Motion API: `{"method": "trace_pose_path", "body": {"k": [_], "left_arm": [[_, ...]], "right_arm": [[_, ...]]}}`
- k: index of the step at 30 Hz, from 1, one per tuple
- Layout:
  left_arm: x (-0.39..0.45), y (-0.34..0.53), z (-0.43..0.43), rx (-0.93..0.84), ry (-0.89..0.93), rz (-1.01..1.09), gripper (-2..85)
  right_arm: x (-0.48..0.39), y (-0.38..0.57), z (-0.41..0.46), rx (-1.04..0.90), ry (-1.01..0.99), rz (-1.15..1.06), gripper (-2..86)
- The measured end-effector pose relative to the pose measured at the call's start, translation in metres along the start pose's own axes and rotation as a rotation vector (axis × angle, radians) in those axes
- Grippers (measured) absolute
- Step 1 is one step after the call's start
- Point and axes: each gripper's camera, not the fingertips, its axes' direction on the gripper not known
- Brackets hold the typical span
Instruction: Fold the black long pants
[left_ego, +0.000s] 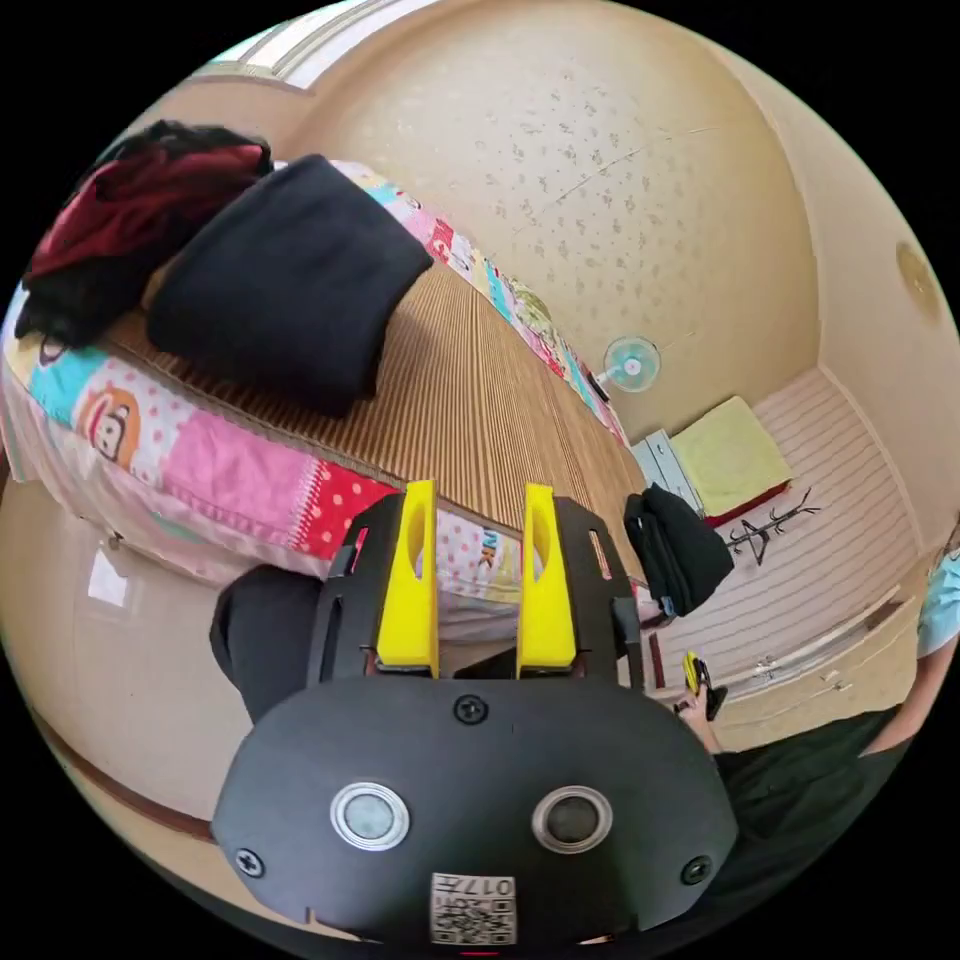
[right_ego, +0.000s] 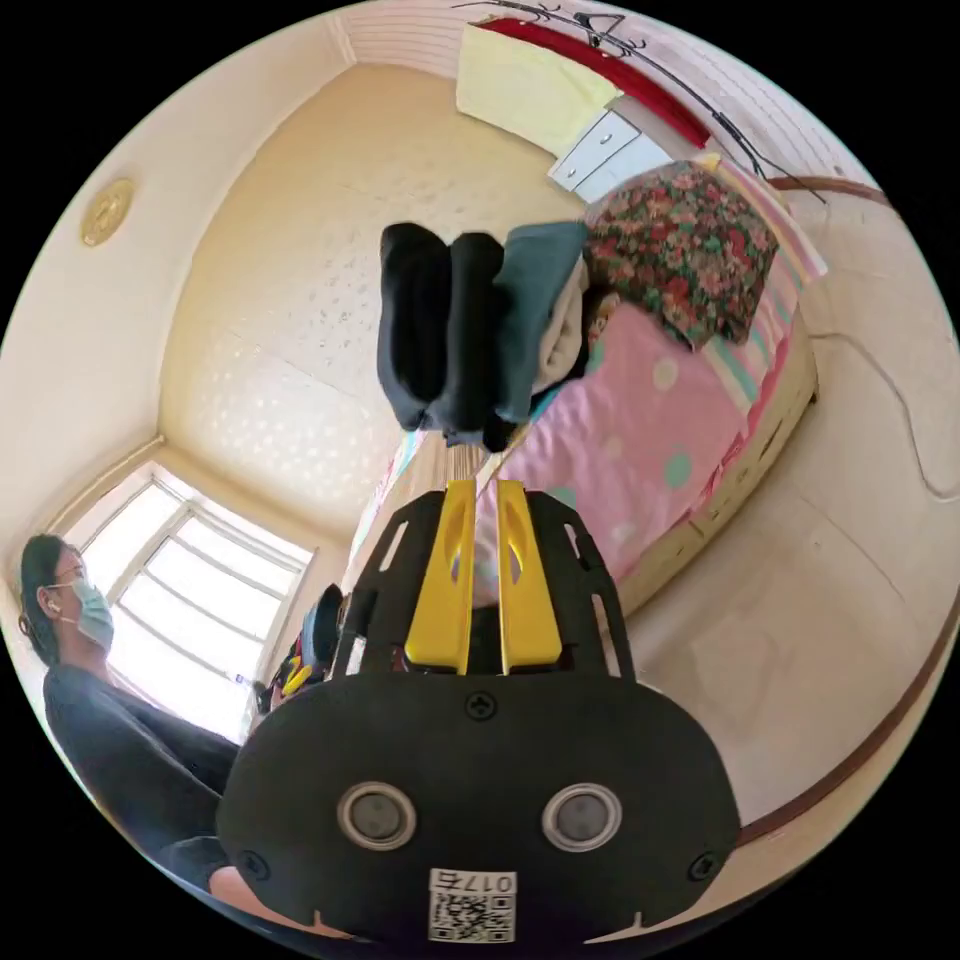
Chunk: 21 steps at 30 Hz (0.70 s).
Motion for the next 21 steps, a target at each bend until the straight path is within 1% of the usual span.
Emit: {"method": "trace_pose_path", "body": {"k": [3,4,5,6,7,8,9,10,11,12,13,15,17,18,19,20,21], "left_arm": [[0.013,-0.039,-0.028,0.147,-0.097,0.034,13.0],[0.020,-0.055,-0.039,0.208,-0.158,0.052,13.3],[0.026,-0.071,-0.043,0.247,-0.233,0.067,13.4],[0.027,-0.079,-0.042,0.252,-0.269,0.072,13.5],[0.026,-0.096,-0.033,0.226,-0.333,0.083,13.8],[0.018,-0.112,-0.016,0.147,-0.391,0.077,14.3],[0.012,-0.119,-0.005,0.095,-0.419,0.061,14.5],[-0.002,-0.127,0.016,0.000,-0.456,0.011,16.1],[-0.016,-0.128,0.036,-0.074,-0.451,-0.032,17.1],[-0.020,-0.126,0.042,-0.085,-0.444,-0.035,17.3],[-0.019,-0.119,0.044,-0.058,-0.460,-0.031,17.0],[-0.011,-0.109,0.029,0.026,-0.467,0.001,15.3],[-0.009,-0.096,-0.009,0.197,-0.438,0.040,13.3],[-0.012,-0.094,-0.019,0.234,-0.448,0.033,13.2],[-0.024,-0.092,-0.035,0.276,-0.477,-0.009,13.3],[-0.041,-0.092,-0.050,0.290,-0.497,-0.087,13.9],[-0.051,-0.092,-0.056,0.289,-0.489,-0.122,14.4]], "right_arm": [[0.007,0.061,0.031,-0.130,-0.133,0.089,2.6],[0.004,0.081,0.051,-0.211,-0.187,0.109,2.4],[-0.001,0.097,0.072,-0.289,-0.228,0.119,2.3],[-0.005,0.104,0.081,-0.316,-0.248,0.120,2.2],[-0.010,0.116,0.096,-0.329,-0.315,0.143,2.1],[-0.009,0.128,0.110,-0.297,-0.444,0.211,1.9],[-0.009,0.133,0.117,-0.278,-0.525,0.250,1.8],[-0.009,0.140,0.130,-0.240,-0.680,0.310,1.7],[-0.014,0.144,0.138,-0.210,-0.775,0.334,1.6],[-0.018,0.144,0.141,-0.201,-0.798,0.337,1.6],[-0.026,0.142,0.144,-0.214,-0.814,0.330,1.7],[-0.037,0.134,0.146,-0.303,-0.796,0.299,2.0],[-0.049,0.119,0.131,-0.398,-0.698,0.227,2.5],[-0.051,0.116,0.125,-0.411,-0.673,0.204,2.6],[-0.053,0.109,0.112,-0.423,-0.634,0.180,2.6],[-0.051,0.105,0.100,-0.398,-0.640,0.195,2.6],[-0.048,0.104,0.093,-0.374,-0.664,0.212,2.5]]}}
